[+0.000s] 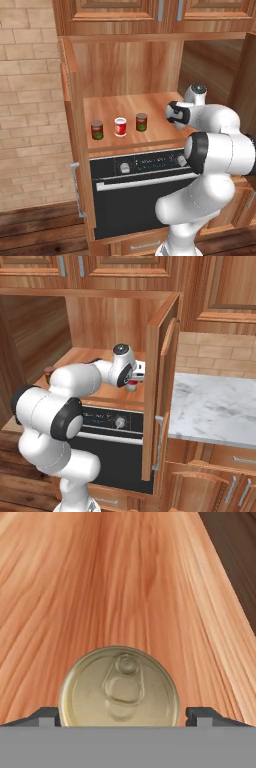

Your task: Stack two cans on top of the other two cans in the cabinet.

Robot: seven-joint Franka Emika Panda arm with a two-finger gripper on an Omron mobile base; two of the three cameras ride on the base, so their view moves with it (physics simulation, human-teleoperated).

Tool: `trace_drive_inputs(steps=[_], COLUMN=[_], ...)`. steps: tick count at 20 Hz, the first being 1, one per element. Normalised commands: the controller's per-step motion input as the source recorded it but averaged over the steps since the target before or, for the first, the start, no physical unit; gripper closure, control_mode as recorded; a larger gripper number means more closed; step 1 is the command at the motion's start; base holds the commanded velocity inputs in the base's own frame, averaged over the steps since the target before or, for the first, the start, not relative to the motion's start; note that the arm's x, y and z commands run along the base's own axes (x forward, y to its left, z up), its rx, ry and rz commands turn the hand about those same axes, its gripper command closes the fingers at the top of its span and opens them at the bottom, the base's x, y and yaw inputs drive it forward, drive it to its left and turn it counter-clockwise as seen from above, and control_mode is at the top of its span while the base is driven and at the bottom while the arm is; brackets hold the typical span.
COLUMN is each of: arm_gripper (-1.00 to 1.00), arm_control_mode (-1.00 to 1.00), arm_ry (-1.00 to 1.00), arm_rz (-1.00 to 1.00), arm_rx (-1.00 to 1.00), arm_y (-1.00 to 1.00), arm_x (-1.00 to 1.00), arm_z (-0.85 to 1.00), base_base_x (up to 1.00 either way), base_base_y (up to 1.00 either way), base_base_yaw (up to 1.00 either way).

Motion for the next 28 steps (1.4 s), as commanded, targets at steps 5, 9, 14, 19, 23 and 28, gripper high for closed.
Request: trace_drive_inputs(steps=[5, 9, 14, 19, 23, 28], arm_gripper=[1.00, 1.00, 1.00, 1.00, 1.00, 1.00], arm_control_mode=[-1.00, -1.00, -1.00, -1.00, -1.00, -1.00], arm_ry=[0.08, 0.03, 0.00, -0.03, -0.03, -0.07], arm_rz=[0.00, 0.01, 0.04, 0.05, 0.08, 0.05], arm_rx=[0.00, 0.00, 0.00, 0.06, 0.14, 0.10], arm_y=[0.00, 0.00, 0.00, 0.00, 0.03, 0.17], arm_x=[0.00, 0.00, -0.04, -0.23, -0.19, -0.30], arm_z=[-0.15, -0.21, -0.23, -0.14, 0.12, 0.19], base_base_x=[0.00, 0.00, 0.00, 0.00, 0.00, 0.00], base_base_y=[0.00, 0.00, 0.00, 0.00, 0.00, 0.00], base_base_yaw=[0.00, 0.00, 0.00, 0.00, 0.00, 0.00])
